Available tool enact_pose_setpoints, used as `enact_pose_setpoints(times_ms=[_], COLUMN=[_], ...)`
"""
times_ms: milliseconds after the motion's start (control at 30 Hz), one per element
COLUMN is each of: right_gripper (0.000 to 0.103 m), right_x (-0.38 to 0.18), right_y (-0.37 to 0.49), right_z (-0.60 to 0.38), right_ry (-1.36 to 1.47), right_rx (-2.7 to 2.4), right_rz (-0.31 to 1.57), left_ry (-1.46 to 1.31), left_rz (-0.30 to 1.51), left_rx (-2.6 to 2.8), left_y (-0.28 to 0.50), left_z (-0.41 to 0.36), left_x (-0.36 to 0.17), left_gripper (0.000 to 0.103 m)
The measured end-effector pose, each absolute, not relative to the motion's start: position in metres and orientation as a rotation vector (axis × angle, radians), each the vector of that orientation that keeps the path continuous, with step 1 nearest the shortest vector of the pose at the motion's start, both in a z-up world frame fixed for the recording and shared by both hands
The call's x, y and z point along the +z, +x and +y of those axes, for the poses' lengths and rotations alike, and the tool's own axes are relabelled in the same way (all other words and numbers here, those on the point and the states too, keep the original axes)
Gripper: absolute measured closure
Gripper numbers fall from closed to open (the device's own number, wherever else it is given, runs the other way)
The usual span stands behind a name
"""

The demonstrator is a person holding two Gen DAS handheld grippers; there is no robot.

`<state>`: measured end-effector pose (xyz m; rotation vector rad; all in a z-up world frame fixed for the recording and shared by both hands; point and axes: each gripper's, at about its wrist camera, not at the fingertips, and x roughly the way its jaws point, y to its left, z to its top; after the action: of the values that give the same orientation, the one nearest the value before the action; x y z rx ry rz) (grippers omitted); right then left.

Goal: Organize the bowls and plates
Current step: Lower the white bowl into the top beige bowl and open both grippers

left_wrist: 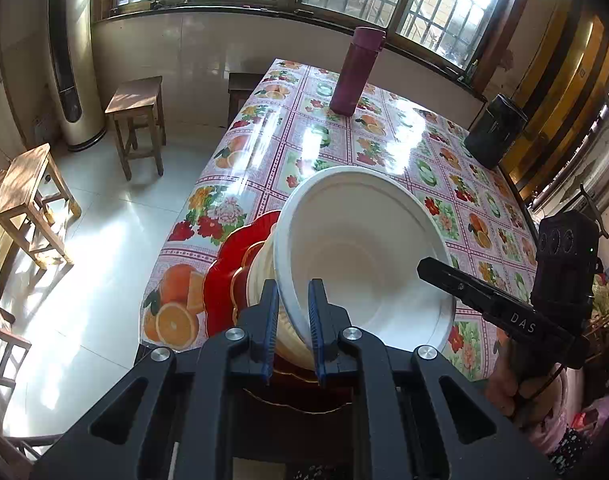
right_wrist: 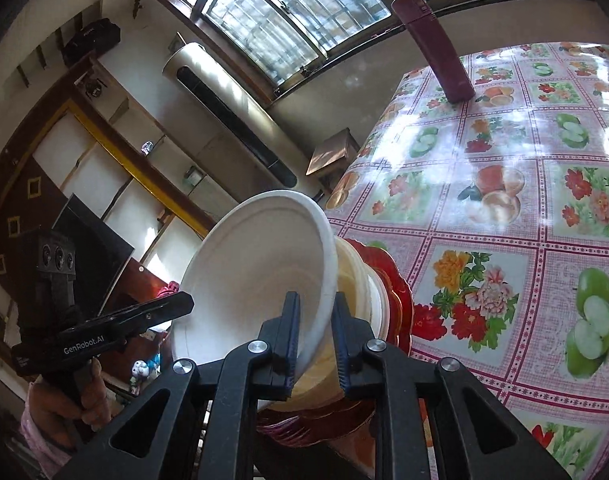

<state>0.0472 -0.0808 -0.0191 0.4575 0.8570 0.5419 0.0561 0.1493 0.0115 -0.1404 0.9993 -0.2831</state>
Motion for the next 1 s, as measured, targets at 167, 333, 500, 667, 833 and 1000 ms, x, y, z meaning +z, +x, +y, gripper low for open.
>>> enact_pose_setpoints(times_ms=[167, 333, 500, 667, 833, 1000], right_gripper=[0.085, 0.085, 0.081, 0.055, 0.039, 0.020], right_x=[-0.026, -0.021, -0.018, -0.008, 0.012, 0.030], right_y=[0.041, 0.034, 0.031, 0.022, 0.011, 0.007], right_z=[-0.071, -0.065, -0.058, -0.054, -0.077, -0.128], right_ry=[0.376, 0.311, 0.265, 0.202, 0.213, 0.326], right_rx=[0.493, 0.462, 0.454, 0.461, 0.453, 0.382], right_rz=[0.858, 0.828, 0.806, 0.760, 0.657, 0.554], left_ry=[-0.157, -0.138, -0.100, -0.020, 0.090, 0.100], left_rz=[1.018, 1.004, 0.979, 0.880, 0.682, 0.469], left_rx=[-0.295, -0.309, -0.310, -0.253, -0.134, -0.177], left_y=[0.056, 0.052, 0.045, 0.028, 0.005, -0.019], left_z=[0.153, 0.152, 0.148, 0.144, 0.146, 0.126], left_x=[-0.003, -0.003, -0.004, 0.004, 0.034, 0.073], left_gripper=[0.091, 0.090, 0.047, 0.021, 0.008, 0.000])
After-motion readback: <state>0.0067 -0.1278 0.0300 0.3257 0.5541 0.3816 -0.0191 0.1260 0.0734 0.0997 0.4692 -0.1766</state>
